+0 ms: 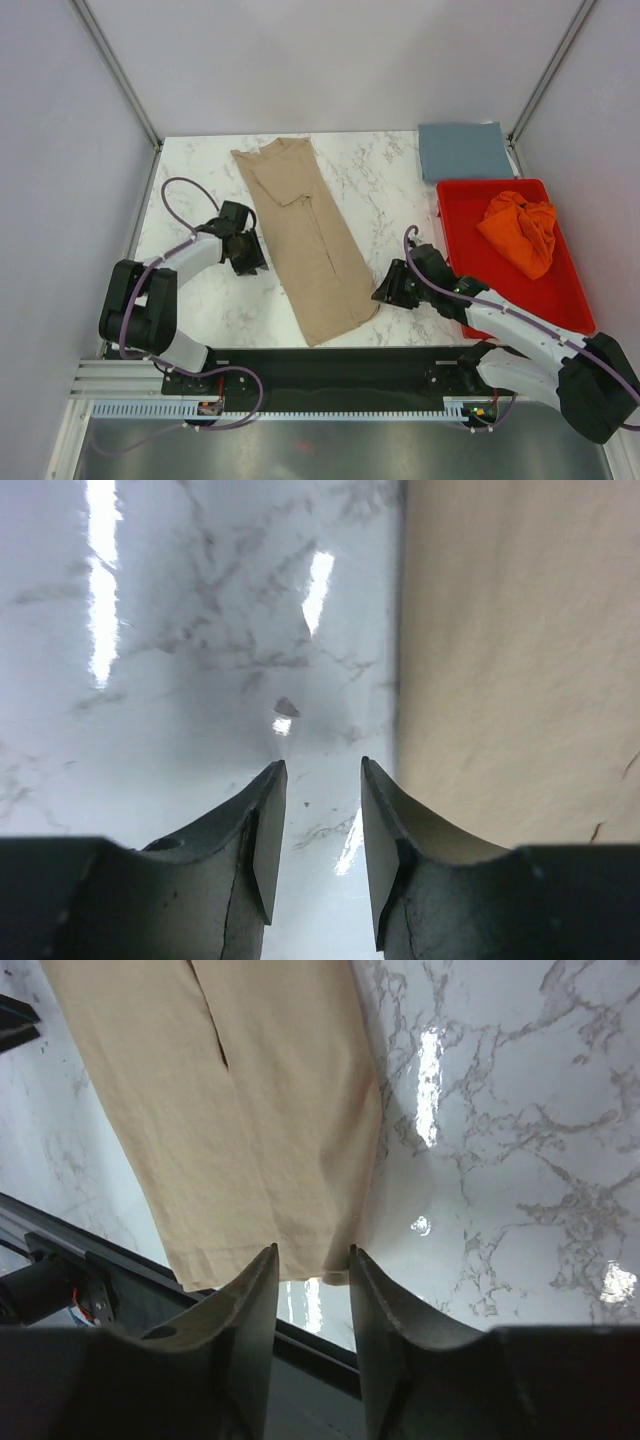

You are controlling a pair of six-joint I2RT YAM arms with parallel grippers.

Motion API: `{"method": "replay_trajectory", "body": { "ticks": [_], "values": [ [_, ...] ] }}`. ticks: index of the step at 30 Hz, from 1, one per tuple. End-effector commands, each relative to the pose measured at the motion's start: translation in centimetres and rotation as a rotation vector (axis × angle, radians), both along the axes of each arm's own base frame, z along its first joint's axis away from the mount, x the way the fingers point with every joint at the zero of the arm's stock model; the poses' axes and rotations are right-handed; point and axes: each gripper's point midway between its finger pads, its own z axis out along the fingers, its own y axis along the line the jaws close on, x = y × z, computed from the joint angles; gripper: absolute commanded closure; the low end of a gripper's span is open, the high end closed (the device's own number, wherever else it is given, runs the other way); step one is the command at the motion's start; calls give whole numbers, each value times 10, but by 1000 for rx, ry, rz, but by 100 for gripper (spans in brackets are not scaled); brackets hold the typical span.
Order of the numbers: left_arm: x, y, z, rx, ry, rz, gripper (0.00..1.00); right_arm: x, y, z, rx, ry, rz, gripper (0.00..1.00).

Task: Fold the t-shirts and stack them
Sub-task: Fold the tshirt

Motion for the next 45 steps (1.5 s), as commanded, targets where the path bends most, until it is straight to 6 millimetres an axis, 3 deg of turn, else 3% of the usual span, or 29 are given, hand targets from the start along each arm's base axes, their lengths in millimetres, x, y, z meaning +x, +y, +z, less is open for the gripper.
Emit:
{"method": "replay_trajectory", "body": {
  "ticks": [1,2,4,5,7,8,9,10,12,13,14,16,17,19,20,22,23,25,26,29,32,35,36,39,40,41,43,44,45],
  "values": [
    [31,27,32,46,-76,45,55,22,5,24,-23,-88,6,56],
    [45,29,40,-2,-88,60,55,41,12,50,-28,-173,33,52],
    [61,29,46,-52,-97,52,52,66,18,56,-86,-206,60,50],
    [67,23,48,-109,-89,37,52,92,25,84,-96,-295,91,49],
    [85,15,50,-158,-87,17,52,120,34,72,-154,-283,146,48],
    [93,9,56,-187,-102,2,51,145,38,91,-142,-325,144,48],
    [96,8,51,-193,-88,4,51,158,40,68,-181,-292,189,48],
    [102,10,49,-181,-93,7,50,168,41,65,-181,-277,208,48],
    [118,15,40,-150,-91,9,48,198,48,64,-170,-285,252,48],
    [125,24,37,-149,-90,29,48,217,53,78,-168,-328,253,48],
    [140,27,42,-163,-108,39,48,227,55,61,-190,-303,260,48],
    [153,35,27,-198,-80,62,48,252,59,70,-198,-347,253,49],
    [169,36,35,-209,-116,62,49,261,58,53,-220,-324,245,49],
    [180,33,19,-226,-91,49,49,283,65,59,-206,-364,231,49],
    [194,32,26,-233,-119,42,49,290,68,42,-206,-341,240,49],
    [202,27,11,-259,-91,36,51,307,77,45,-191,-370,252,49],
    [212,26,13,-267,-108,33,52,312,80,25,-197,-344,262,49],
    [222,25,11,-271,-117,28,54,326,86,25,-176,-359,271,49],
    [230,26,6,-263,-121,26,54,330,86,9,-173,-333,271,49],
    [250,30,7,-237,-161,16,59,342,79,0,-159,-309,229,50],
    [265,31,-1,-229,-171,11,79,346,71,1,-165,-312,195,50],
    [285,56,-8,-224,-195,49,97,344,64,9,-164,-317,182,51],
    [290,58,-17,-236,-185,62,98,341,63,12,-162,-318,180,50],
    [321,68,5,-305,-261,59,98,326,58,27,-153,-319,187,50],
    [332,77,11,-303,-291,71,98,313,53,17,-160,-283,189,50],
    [337,82,15,-306,-301,84,98,306,51,30,-151,-290,181,50],
    [346,93,27,-320,-334,99,96,279,44,16,-148,-212,188,50],
    [347,96,32,-331,-340,105,92,269,43,24,-136,-214,193,50],
    [347,96,38,-344,-348,101,78,258,41,21,-128,-192,199,50]
  ]
}}
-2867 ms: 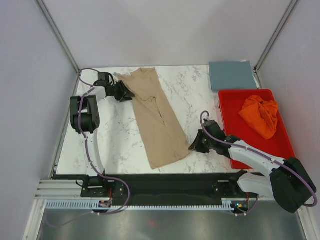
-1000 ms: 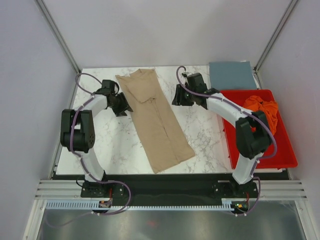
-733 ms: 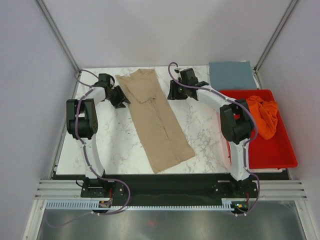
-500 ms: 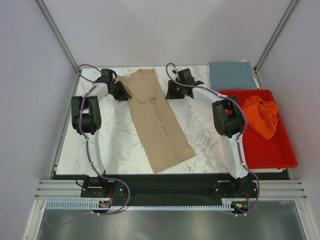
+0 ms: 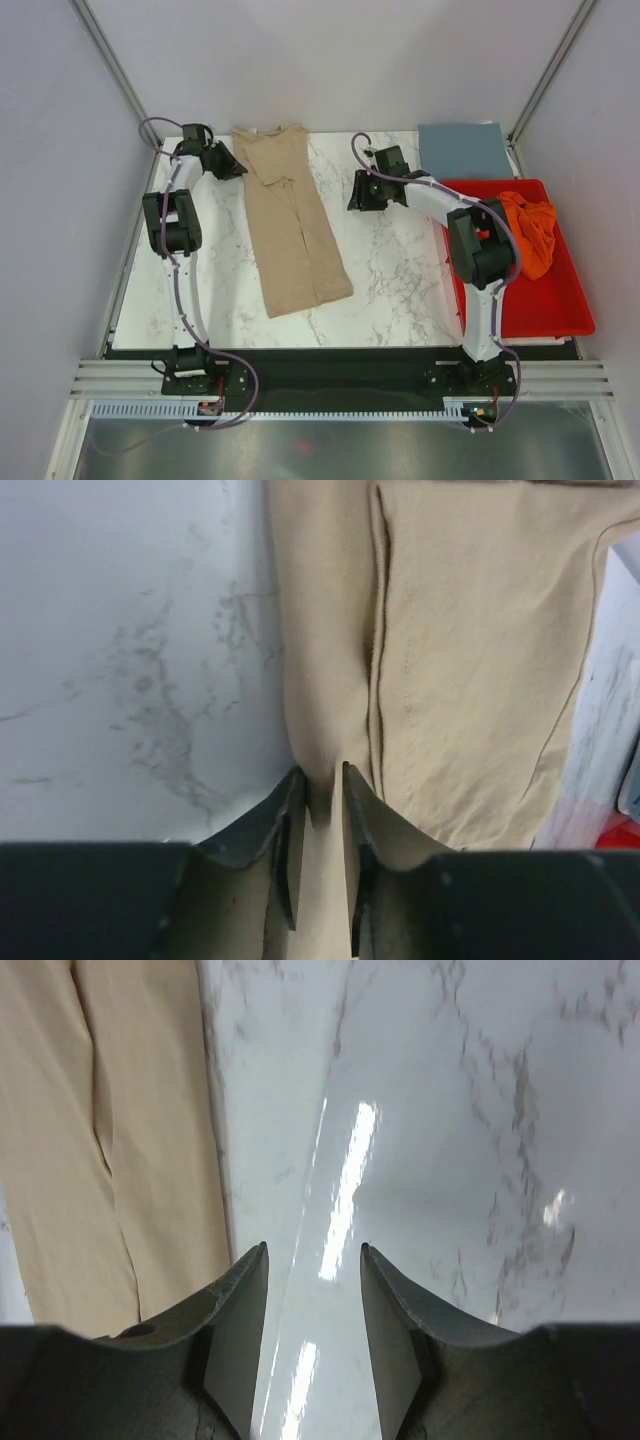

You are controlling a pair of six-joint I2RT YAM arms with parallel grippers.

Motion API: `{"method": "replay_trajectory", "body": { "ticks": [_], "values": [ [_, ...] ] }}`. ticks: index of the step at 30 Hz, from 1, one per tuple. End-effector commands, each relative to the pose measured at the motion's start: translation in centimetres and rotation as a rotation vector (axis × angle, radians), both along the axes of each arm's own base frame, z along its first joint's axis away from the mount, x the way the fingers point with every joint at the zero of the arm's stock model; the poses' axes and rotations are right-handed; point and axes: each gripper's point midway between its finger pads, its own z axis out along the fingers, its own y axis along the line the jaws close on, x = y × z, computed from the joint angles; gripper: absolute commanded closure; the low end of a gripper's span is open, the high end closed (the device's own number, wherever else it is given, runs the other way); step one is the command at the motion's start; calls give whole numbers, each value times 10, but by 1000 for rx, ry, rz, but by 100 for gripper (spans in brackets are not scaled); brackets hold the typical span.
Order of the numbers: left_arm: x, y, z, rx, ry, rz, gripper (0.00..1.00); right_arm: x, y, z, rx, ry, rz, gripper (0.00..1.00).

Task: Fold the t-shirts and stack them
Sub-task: Fold the tshirt

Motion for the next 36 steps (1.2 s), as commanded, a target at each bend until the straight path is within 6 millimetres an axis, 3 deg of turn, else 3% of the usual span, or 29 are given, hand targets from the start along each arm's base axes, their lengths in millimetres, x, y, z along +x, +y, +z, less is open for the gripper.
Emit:
{"method": "replay_trajectory", "body": {
  "ticks": [1,2,3,4,5,6,7,8,9,10,12,13,14,15,16,20,21,22,24,25,29,32,33,35,36],
  "values": [
    [8,13,32,-57,-58,0,69,-44,-2,13,48,52,8,50],
    [5,12,49,-56,-83,-12,65,-55,-3,18,53,53,11,50],
    [1,10,54,-54,-83,-16,61,-77,-6,1,43,109,17,50],
    [-11,9,48,-53,-53,-19,59,-87,-7,-3,43,129,17,50],
    [-17,9,69,-40,-79,-22,58,-97,-6,1,53,136,7,50],
    [-25,9,76,-26,-80,-16,56,-118,-3,-12,47,168,29,50],
    [-44,8,62,-27,-23,-11,56,-127,1,-7,55,160,45,50],
    [-55,9,87,-13,-54,-4,56,-137,5,-10,51,166,61,50],
    [-65,9,86,13,-38,16,56,-155,9,-20,37,193,84,50],
    [-88,6,66,25,24,13,56,-163,12,-18,38,188,95,50],
    [-110,-4,84,59,6,-4,56,-179,16,-25,37,199,105,50],
    [-131,-7,70,69,47,-15,56,-182,16,-22,42,189,103,50],
    [-141,-10,71,76,52,-22,56,-184,19,-21,54,180,106,50],
    [-151,-14,87,91,22,-24,56,-191,20,-24,53,186,119,50],
    [-169,-17,74,95,61,-30,56,-192,21,-21,58,177,124,50],
    [-206,-37,80,120,48,-102,56,-199,20,-29,32,185,129,50],
    [-219,-44,73,112,67,-125,56,-203,21,-31,30,187,133,50],
    [-225,-45,84,111,39,-127,56,-204,21,-30,28,183,131,50],
    [-239,-48,81,98,47,-141,55,-210,25,-33,34,188,138,51],
    [-243,-48,92,98,16,-144,55,-212,27,-35,35,194,141,51],
    [-259,-53,101,85,-15,-181,55,-220,33,-38,46,212,142,55],
    [-270,-49,96,118,-11,-192,55,-228,24,-43,16,222,99,76],
    [-272,-47,92,131,-2,-196,55,-227,19,-39,6,203,74,88],
    [-273,-42,90,159,15,-182,55,-241,5,-47,-20,237,27,99],
    [-273,-40,90,170,18,-175,55,-245,3,-38,-1,217,13,100]
  ]
}}
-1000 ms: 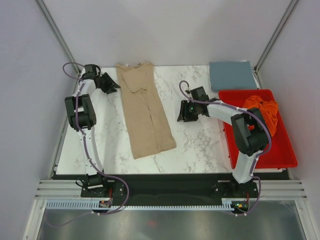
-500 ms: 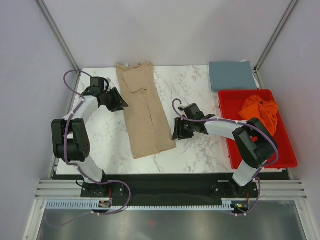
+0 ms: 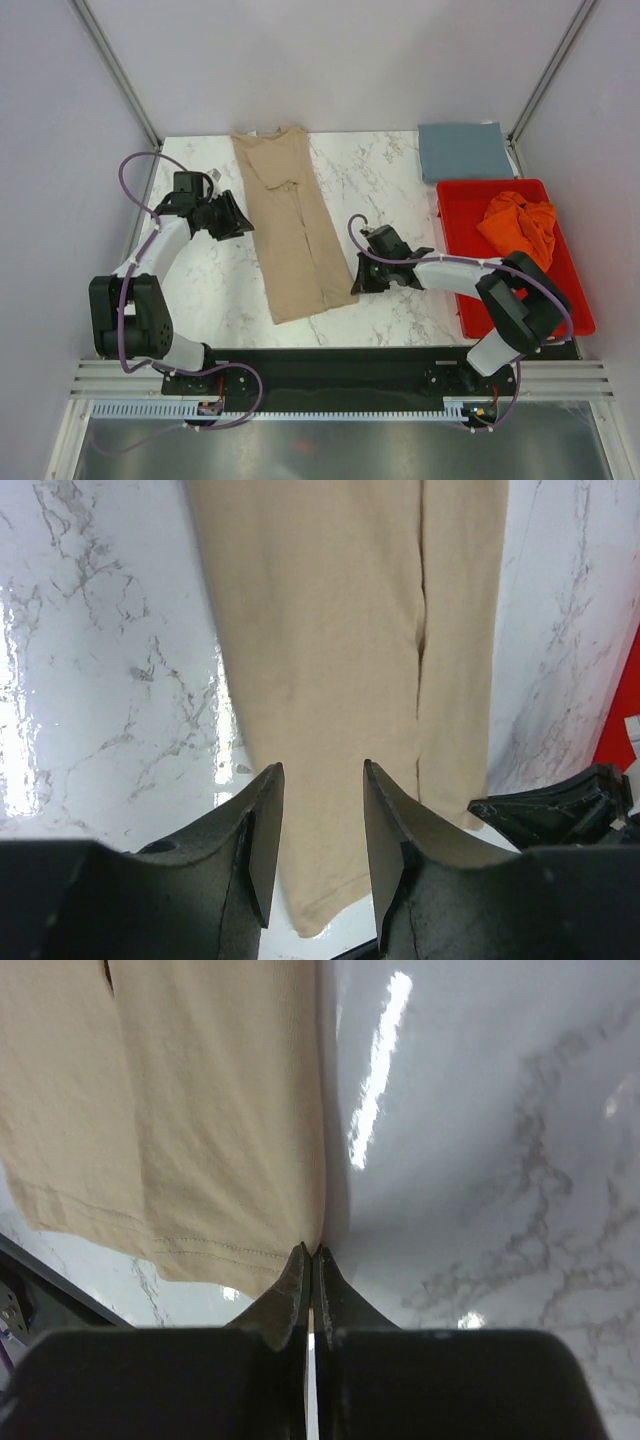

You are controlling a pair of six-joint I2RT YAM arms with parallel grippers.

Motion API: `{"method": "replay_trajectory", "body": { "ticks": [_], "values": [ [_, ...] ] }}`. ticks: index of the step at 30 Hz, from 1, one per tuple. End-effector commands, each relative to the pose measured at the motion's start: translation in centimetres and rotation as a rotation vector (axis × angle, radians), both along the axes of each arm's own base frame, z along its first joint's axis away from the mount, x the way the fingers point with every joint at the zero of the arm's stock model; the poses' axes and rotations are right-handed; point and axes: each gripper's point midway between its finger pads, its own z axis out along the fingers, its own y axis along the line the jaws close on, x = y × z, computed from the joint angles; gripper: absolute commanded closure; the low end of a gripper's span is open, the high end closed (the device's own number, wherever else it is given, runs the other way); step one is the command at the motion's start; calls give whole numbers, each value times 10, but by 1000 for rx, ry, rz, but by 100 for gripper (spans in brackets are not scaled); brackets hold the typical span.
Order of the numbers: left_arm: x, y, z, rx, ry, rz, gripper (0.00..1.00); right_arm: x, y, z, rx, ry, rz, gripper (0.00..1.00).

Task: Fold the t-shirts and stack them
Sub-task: Fold the tshirt

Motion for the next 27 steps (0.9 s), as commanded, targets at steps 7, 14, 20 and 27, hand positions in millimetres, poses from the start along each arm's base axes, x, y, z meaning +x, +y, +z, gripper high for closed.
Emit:
{"method": "replay_trajectory", "body": {
  "ticks": [7,14,20,27],
  "values": [
    [-1,12,9,78,-8,-1,53,-63,-30,24,83,3,-224,100],
    [-12,5,8,27,8,-6,48,-93,-39,26,134,13,-295,98],
    [27,-11,13,-107,15,10,48,-79,-29,55,99,-68,-261,60],
    [62,-7,-15,-91,75,58,50,43,-9,116,-30,-286,-231,53]
  ]
}}
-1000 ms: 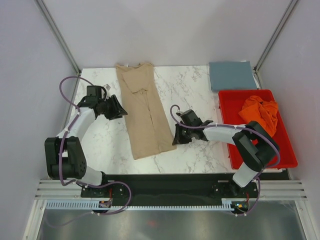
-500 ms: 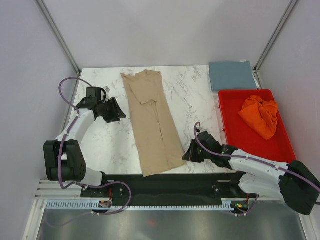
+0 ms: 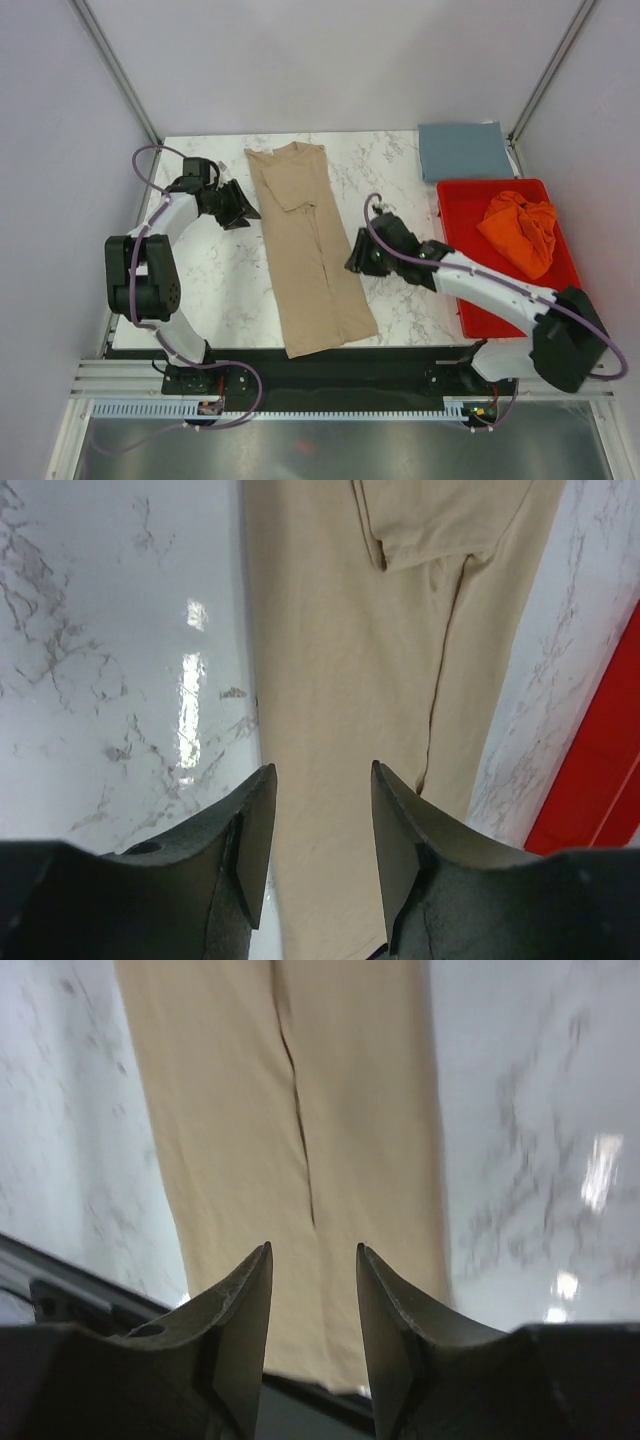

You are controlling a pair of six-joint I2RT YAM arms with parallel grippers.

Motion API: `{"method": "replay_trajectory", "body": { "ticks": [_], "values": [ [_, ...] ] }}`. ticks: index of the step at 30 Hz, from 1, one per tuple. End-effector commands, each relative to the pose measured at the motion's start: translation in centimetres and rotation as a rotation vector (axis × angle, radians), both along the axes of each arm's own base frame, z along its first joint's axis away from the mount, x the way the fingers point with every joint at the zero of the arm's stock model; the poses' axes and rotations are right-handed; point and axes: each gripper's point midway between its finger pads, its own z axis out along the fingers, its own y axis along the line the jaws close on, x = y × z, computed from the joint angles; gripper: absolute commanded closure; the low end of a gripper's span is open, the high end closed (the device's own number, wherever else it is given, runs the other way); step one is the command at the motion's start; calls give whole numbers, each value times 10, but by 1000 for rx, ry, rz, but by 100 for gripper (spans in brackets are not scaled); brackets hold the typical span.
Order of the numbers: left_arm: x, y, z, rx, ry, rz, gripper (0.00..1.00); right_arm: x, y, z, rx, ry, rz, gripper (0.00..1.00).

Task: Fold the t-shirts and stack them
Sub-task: Fold the tshirt

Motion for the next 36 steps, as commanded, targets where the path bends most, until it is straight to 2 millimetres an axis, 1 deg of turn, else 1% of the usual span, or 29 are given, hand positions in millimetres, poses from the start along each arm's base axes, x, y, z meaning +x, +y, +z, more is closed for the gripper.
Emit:
{"method": "replay_trajectory", "body": {
  "ticks": [1,2,3,4,5,6,9,10,11,15,16,18,19,20,21,22,23,24,25,26,27,28,29,30,32,33,34,35,36],
  "values": [
    [26,2,-3,-13,-9,50,50,81,7,34,-83,-175,20,53],
    [33,5,-6,4,-9,61,50,109,14,55,-57,-221,15,54],
    [35,6,-22,7,28,61,51,124,19,33,-110,-198,66,54],
    [39,6,-28,7,34,60,51,138,24,32,-105,-197,84,55],
    [50,6,-26,10,17,54,51,164,32,32,-104,-208,93,55],
    [55,6,-42,15,42,50,52,177,33,30,-126,-225,107,55],
    [79,9,-46,38,13,47,52,221,45,27,-106,-253,122,55],
    [84,10,-57,42,27,49,52,232,48,27,-95,-261,119,55],
    [96,10,-51,43,2,52,52,253,48,23,-85,-266,100,55],
    [122,10,-61,41,-11,48,53,300,53,14,-8,-280,43,53],
    [126,11,-62,42,-13,53,55,307,55,12,4,-283,36,53],
    [136,13,-70,52,-14,61,58,325,53,-4,24,-269,9,52],
    [140,12,-72,52,-14,60,62,335,55,0,43,-282,3,52],
    [149,11,-69,47,-33,56,65,340,51,-20,38,-251,-10,52],
    [148,-5,-80,41,-17,24,67,345,49,-24,45,-246,-17,52],
    [152,-5,-82,37,-17,23,72,349,50,-26,64,-248,-14,52],
    [159,-9,-77,24,-35,17,75,354,46,-33,72,-242,-24,52],
    [161,-10,-89,19,-18,15,77,357,45,-37,87,-235,-34,52],
    [170,-14,-82,16,-47,6,83,359,48,-38,113,-243,-24,52],
    [172,-18,-82,8,-51,-4,85,361,46,-44,123,-238,-30,52],
    [174,-21,-90,0,-42,-15,89,363,46,-45,135,-242,-30,52],
    [183,-27,-80,-10,-76,-31,94,364,46,-50,137,-232,-30,52],
    [187,-30,-81,-14,-82,-34,97,364,45,-50,137,-234,-33,52],
    [190,-32,-85,-18,-80,-40,98,364,42,-53,135,-227,-39,52],
    [203,-42,-74,-33,-120,-53,98,364,30,-54,121,-219,-70,52],
    [205,-44,-80,-40,-116,-57,98,357,23,-63,109,-192,-91,52],
    [213,-52,-69,-57,-147,-71,98,358,13,-54,107,-200,-117,52],
    [215,-54,-67,-61,-153,-70,98,358,4,-53,98,-196,-147,52],
    [217,-57,-65,-63,-158,-72,98,350,-3,-62,92,-170,-169,52]
  ]
}}
